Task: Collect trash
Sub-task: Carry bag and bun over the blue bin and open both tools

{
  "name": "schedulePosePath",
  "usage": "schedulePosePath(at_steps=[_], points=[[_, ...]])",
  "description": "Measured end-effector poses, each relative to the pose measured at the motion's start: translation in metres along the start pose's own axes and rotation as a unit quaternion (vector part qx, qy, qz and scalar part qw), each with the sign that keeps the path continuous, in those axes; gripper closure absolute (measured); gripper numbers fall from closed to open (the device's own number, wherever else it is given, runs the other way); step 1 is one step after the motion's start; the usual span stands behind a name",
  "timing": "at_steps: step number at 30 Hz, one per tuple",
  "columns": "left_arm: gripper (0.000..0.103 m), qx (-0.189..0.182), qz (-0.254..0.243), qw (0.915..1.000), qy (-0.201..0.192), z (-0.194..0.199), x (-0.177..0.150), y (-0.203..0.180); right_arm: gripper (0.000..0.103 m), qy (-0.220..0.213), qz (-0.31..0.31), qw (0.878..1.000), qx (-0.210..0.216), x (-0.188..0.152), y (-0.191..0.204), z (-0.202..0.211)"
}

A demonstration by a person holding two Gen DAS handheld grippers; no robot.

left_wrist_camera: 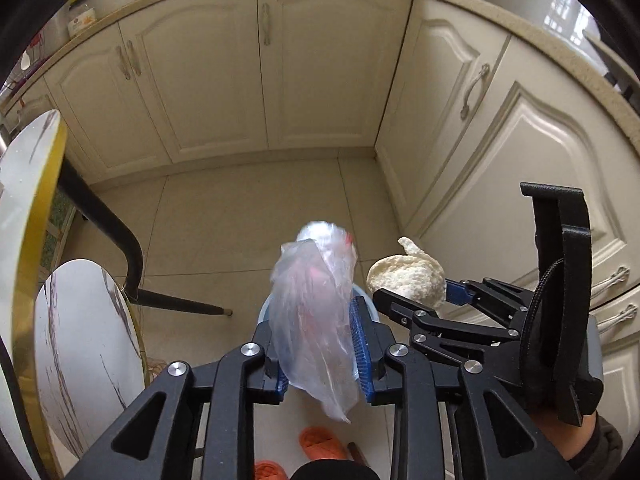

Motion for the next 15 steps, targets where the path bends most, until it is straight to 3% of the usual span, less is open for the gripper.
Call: schedulePosePath(at_steps=[2, 6, 11, 13, 15], points=[[0.062, 0.013, -0.003, 0.9998, 0.012, -0.021, 0.011, 0.006, 0.056, 0.010, -0.010, 1.000, 0.004, 0.000, -0.007, -0.014], [0.058, 0.026, 0.005, 0.9996, 0.012, -0.038, 0.019, 0.008, 0.056, 0.017, -0.021, 1.000, 0.013, 0.001, -0.018, -0.041], [0.050, 0.046, 0.017, 0.9987, -0.013, -0.021, 0.021, 0.007, 0.053, 0.014, -0.033, 0.999, 0.025, -0.009, -0.033, -0.053], [0.045, 0.053, 0.018, 0.9980, -0.030, -0.006, 0.019, 0.006, 0.045, 0.013, -0.032, 0.999, 0.022, -0.011, -0.033, -0.047], [0.040, 0.057, 0.018, 0.9966, -0.057, 0.016, 0.016, 0.002, 0.027, 0.000, -0.028, 0.999, 0.017, -0.012, -0.024, -0.033]])
Point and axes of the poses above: each gripper's, at about its wrist camera, not at the fingertips, and z roughly against the way its jaws point, y to its left, x to its top, the point moved 4 cm from there along -z, roughly the way its jaws point, and after that the axes turned 10 degrees about z, right-handed, at the moved point
